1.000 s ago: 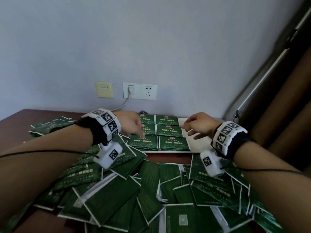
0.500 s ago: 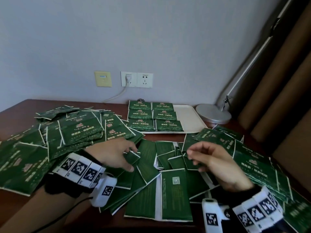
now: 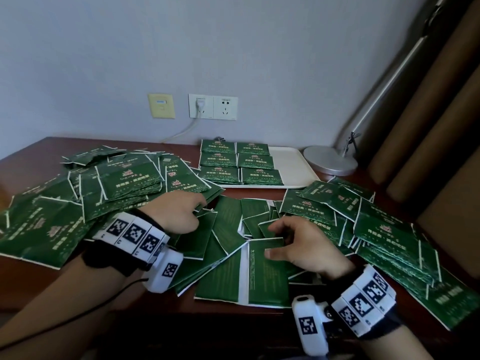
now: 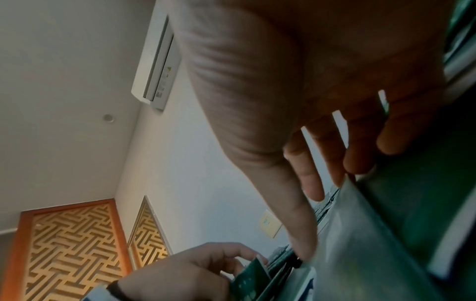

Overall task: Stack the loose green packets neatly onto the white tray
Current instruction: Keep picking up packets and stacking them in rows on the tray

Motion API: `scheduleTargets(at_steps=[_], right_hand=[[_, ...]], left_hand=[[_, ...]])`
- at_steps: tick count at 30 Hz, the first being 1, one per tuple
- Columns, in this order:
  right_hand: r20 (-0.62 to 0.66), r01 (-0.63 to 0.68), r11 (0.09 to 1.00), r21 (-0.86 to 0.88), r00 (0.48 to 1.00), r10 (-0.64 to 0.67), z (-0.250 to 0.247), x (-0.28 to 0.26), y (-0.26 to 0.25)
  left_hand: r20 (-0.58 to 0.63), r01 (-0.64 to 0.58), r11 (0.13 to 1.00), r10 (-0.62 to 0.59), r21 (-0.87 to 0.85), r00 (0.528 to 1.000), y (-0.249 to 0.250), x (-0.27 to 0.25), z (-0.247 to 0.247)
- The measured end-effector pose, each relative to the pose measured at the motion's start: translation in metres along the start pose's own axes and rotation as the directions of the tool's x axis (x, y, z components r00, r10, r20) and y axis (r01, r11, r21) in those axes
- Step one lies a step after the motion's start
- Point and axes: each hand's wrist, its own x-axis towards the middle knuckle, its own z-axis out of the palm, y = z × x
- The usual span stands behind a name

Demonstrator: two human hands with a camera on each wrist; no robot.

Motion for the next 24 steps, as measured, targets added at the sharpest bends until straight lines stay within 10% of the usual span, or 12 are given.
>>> scheduleTargets(at_steps=[5, 13, 19, 24], right_hand=[[0.088, 0.008, 0.973, -0.229, 0.996, 0.013, 0.004, 0.000, -0.009], [-0.036, 0.037, 0.993, -0.112, 0.998, -0.041, -0.013, 0.004, -0.020], [-0.253, 0.270, 0.913, -0.306, 0.901, -0.352, -0.047, 0.020, -0.042], [0.103, 0.367, 0.834, -0.411, 0.928, -0.358, -0.036, 0.027, -0.042]], left_hand=[[-0.047, -0.024, 0.971, 0.013, -0.240, 0.999, -0.002, -0.003, -0.006], [-0.052, -0.057, 0.762, 0.031, -0.645, 0.998, 0.001, 0.002, -0.007], [0.034, 0.004, 0.913, 0.011, -0.409, 0.999, -0.006, 0.019, 0.006], [0.091, -0.038, 0.999, 0.041, -0.029, 0.995, -0.005, 0.030, 0.003]])
